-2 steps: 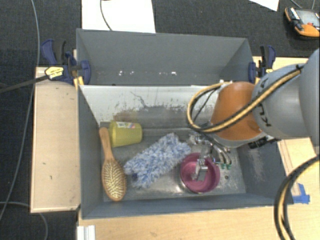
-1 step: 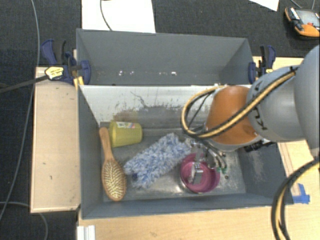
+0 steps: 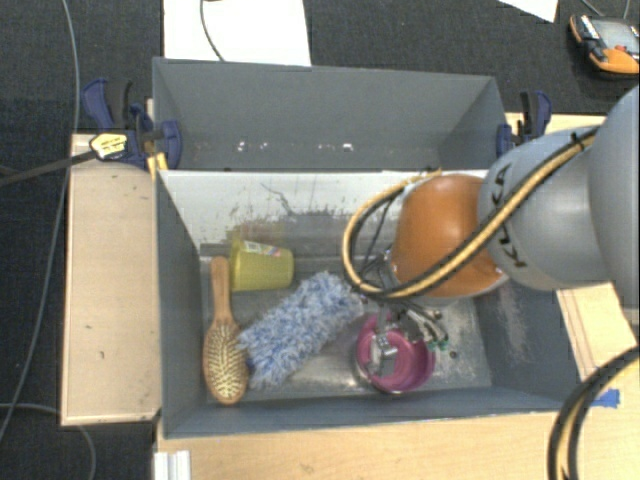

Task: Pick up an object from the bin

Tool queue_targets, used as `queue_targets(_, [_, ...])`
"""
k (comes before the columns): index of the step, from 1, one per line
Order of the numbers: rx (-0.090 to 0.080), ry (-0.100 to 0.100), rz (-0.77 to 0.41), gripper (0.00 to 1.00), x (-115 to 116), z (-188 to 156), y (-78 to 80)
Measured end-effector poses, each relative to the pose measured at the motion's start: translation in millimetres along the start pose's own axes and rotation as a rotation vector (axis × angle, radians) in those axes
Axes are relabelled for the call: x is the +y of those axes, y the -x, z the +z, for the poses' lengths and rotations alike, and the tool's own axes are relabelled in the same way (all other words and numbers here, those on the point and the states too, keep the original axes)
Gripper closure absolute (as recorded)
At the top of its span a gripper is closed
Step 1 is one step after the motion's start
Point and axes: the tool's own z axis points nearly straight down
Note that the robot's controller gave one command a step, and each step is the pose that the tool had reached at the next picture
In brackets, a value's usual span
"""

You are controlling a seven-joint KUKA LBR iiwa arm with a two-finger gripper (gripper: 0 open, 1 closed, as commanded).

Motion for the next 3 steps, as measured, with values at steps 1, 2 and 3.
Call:
queue_targets(1, [0.003, 0.006, 0.207, 1.0, -15, 14, -5.0])
queue_targets(2, [0.003, 0.006, 0.206, 1.0, -15, 14, -5.1])
queue_targets(3, [-0.008, 0.004, 0.204, 1.0, -12, 24, -10.1])
